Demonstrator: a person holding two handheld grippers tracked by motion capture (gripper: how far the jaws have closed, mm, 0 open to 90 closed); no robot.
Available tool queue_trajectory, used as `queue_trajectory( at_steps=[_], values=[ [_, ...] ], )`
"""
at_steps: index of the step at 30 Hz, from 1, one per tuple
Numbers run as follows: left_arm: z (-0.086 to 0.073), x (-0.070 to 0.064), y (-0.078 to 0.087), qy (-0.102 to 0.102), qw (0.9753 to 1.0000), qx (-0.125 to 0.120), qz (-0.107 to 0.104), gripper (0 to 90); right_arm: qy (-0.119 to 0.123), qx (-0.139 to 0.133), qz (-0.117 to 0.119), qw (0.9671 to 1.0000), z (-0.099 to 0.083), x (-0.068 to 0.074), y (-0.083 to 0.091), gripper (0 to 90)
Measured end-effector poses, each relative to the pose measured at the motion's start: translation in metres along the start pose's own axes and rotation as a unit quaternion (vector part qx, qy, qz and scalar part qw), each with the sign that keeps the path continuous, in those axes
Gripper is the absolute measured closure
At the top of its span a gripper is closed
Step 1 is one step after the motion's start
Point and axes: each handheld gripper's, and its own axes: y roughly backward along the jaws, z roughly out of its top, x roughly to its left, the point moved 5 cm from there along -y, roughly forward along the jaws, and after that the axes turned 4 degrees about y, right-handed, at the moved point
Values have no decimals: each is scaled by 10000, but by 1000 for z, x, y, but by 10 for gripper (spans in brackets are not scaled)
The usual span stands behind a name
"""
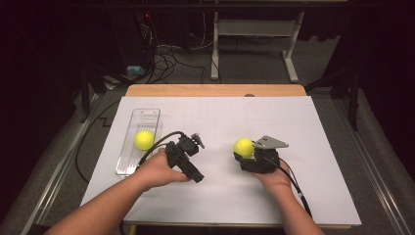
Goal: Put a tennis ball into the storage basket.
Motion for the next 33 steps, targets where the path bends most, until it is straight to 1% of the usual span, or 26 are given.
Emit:
queue_trajectory(
  at_steps=[2, 5, 7, 15, 19, 23, 25, 29, 33],
  values=[
    [0, -1, -1, -24, 10000, 22, 22, 5, -44, -16, 11, 10000, -5, 1, 7, 275],
    [0, -2, 0, -27, 10000, 37, 24, 5, -21, -3, -27, 10000, -12, 1, 15, 275],
    [0, -2, 0, -6, 10000, 9, 33, 5, -10, -6, -40, 10000, -17, 0, 20, 275],
    [0, 0, 1, 48, 10000, 40, 14, 5, 2, -33, -77, 10000, -34, 2, 42, 275],
    [-1, -1, 0, 88, 9999, 54, 15, 5, -73, -119, -82, 9999, -42, 2, 53, 275],
    [0, -1, 0, 106, 9999, 77, 17, 5, -79, -200, -119, 9997, -47, 2, 62, 275],
    [0, -1, 1, 116, 9999, 95, 12, 5, -99, -208, -99, 9997, -48, 3, 64, 275],
    [1, -1, 4, 125, 9999, 113, 37, 5, 17, -203, -76, 9998, -48, 9, 63, 275],
    [3, -4, 9, 123, 9999, 71, 55, 5, 79, -216, 14, 9997, -46, 16, 59, 275]
  ],
)
